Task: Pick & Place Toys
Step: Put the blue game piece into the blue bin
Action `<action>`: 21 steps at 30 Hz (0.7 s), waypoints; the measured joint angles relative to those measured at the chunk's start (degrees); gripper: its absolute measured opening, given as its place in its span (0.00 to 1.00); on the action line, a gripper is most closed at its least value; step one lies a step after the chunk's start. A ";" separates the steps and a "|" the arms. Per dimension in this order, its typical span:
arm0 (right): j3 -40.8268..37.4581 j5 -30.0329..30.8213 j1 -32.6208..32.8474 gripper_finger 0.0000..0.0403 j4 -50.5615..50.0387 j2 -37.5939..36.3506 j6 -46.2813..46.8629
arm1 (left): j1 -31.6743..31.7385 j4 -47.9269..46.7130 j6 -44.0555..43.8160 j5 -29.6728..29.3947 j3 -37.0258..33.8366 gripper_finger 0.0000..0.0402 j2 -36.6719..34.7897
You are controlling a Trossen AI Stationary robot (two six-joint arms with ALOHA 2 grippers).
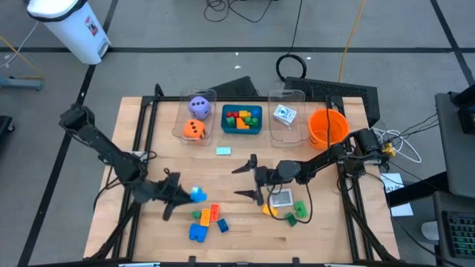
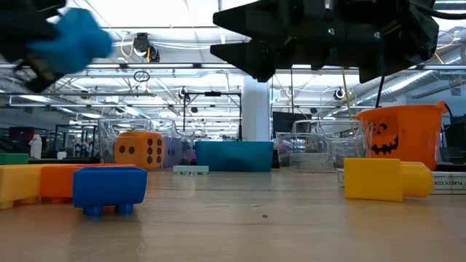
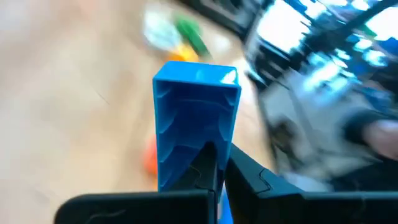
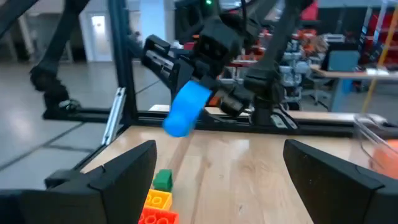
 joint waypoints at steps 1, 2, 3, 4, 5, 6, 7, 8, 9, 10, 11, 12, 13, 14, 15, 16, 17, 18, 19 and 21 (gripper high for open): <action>0.00 0.25 -0.04 0.85 0.03 0.00 1.25 | 1.08 0.19 2.53 -1.85 0.00 0.04 -0.11; 0.00 0.27 -0.04 0.85 0.12 0.00 2.82 | 2.30 0.55 4.82 -3.01 0.00 0.04 -0.08; 0.00 0.27 -0.04 0.85 0.20 0.00 4.67 | 3.59 1.12 6.88 -3.29 0.00 0.04 0.06; 0.00 0.37 -0.08 0.85 0.26 0.00 6.61 | 4.82 1.99 8.80 -3.24 0.00 0.04 0.19; 0.00 0.67 -0.15 0.85 0.39 0.00 8.24 | 6.10 3.14 10.74 -2.88 0.00 0.03 0.38; 0.00 1.55 -0.15 0.85 0.46 0.00 9.49 | 7.41 4.61 12.48 -2.08 0.00 0.02 0.73; 0.00 2.43 -0.15 0.85 0.52 0.00 10.32 | 8.73 6.17 14.05 -1.04 0.00 0.02 1.28; 0.00 3.57 -0.16 0.85 0.58 0.00 10.63 | 10.05 7.82 15.40 0.18 0.00 0.01 2.06; 0.00 4.59 -0.15 0.85 0.64 0.00 10.82 | 11.40 9.56 16.46 1.69 0.00 0.02 2.99; 0.00 5.12 -0.20 0.85 0.68 0.00 10.89 | 12.67 11.41 17.31 3.13 0.00 0.02 3.99; 0.00 5.89 -0.19 0.85 0.71 0.00 10.89 | 13.90 13.48 18.08 4.89 0.00 0.03 4.99; 0.00 6.04 -0.09 0.85 0.74 0.00 10.89 | 15.01 15.26 18.65 6.55 0.01 0.04 5.95; 0.00 6.04 0.02 0.85 0.74 0.00 10.91 | 16.08 16.98 19.07 8.29 0.02 0.04 7.07; 0.00 6.01 0.07 0.85 0.71 0.00 10.89 | 17.11 18.54 19.61 10.06 0.08 0.04 8.30; 0.00 5.97 0.09 0.85 0.57 0.00 10.90 | 18.14 19.73 20.16 11.57 0.30 0.03 9.68; 0.00 5.97 0.14 0.85 0.31 0.00 10.94 | 19.08 20.53 20.52 12.69 0.66 0.02 11.02; 0.00 5.98 0.12 0.85 0.15 0.00 11.16 | 19.97 21.18 20.91 13.54 1.08 0.02 12.29; 0.00 5.99 0.12 0.85 -0.04 0.00 11.50 | 20.75 22.07 21.32 14.35 1.58 0.01 13.45; 0.00 5.99 0.12 0.85 -0.18 0.00 11.89 | 21.54 22.44 21.75 15.08 2.33 0.02 14.46; 0.00 6.01 0.07 0.85 -0.22 0.00 11.96 | 22.89 22.73 22.51 16.37 4.20 0.03 16.60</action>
